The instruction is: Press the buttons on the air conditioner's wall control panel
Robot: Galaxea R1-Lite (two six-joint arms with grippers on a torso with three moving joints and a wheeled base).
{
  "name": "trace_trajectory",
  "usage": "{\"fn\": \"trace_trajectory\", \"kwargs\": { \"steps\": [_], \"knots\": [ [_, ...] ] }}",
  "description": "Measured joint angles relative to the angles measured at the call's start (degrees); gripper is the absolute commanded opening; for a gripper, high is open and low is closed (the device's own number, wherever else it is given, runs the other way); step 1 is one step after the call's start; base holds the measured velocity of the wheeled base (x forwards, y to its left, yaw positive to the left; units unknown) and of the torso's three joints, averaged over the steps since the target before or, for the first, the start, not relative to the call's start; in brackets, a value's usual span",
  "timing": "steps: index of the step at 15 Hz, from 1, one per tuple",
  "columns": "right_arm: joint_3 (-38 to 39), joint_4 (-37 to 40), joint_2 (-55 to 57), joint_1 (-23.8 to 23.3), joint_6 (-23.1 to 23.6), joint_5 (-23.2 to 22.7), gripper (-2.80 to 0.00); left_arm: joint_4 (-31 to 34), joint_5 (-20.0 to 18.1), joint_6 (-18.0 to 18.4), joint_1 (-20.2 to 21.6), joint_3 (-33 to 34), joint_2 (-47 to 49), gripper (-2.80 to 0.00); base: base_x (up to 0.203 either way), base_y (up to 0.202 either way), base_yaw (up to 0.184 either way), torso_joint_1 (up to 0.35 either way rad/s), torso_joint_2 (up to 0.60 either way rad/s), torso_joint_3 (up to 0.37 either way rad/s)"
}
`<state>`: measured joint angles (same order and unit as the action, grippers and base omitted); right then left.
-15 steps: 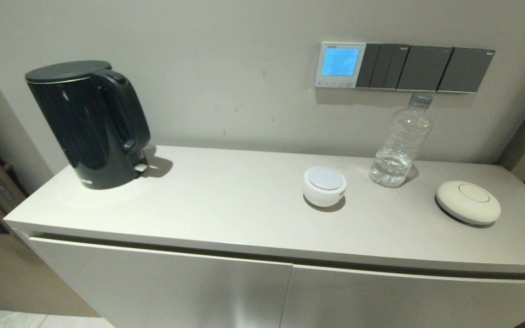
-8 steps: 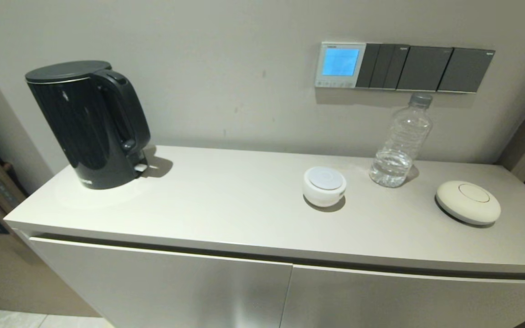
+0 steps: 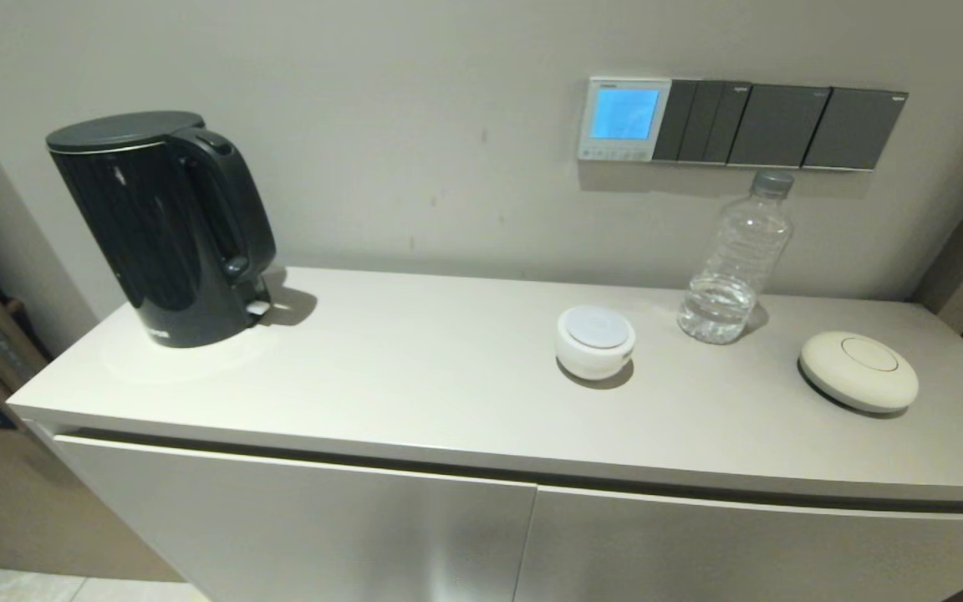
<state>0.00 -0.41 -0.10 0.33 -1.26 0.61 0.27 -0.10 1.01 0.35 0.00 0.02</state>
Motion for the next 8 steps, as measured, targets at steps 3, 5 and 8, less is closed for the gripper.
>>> {"fn": "trace_trajectory", "kwargs": {
  "steps": [3, 5, 8],
  "knots": [
    [0.0, 0.0, 0.0, 0.0, -0.1, 0.0, -2.8, 0.0, 0.0, 0.0, 0.0, 0.0, 0.0, -2.8, 0.0, 0.0, 0.0, 0.0, 0.0, 0.0],
    [0.0, 0.0, 0.0, 0.0, -0.1, 0.0, -2.8, 0.0, 0.0, 0.0, 0.0, 0.0, 0.0, -2.8, 0.0, 0.0, 0.0, 0.0, 0.0, 0.0],
    [0.0, 0.0, 0.0, 0.0, -0.1, 0.0, -2.8, 0.0, 0.0, 0.0, 0.0, 0.0, 0.0, -2.8, 0.0, 0.0, 0.0, 0.0, 0.0, 0.0]
  ]
}}
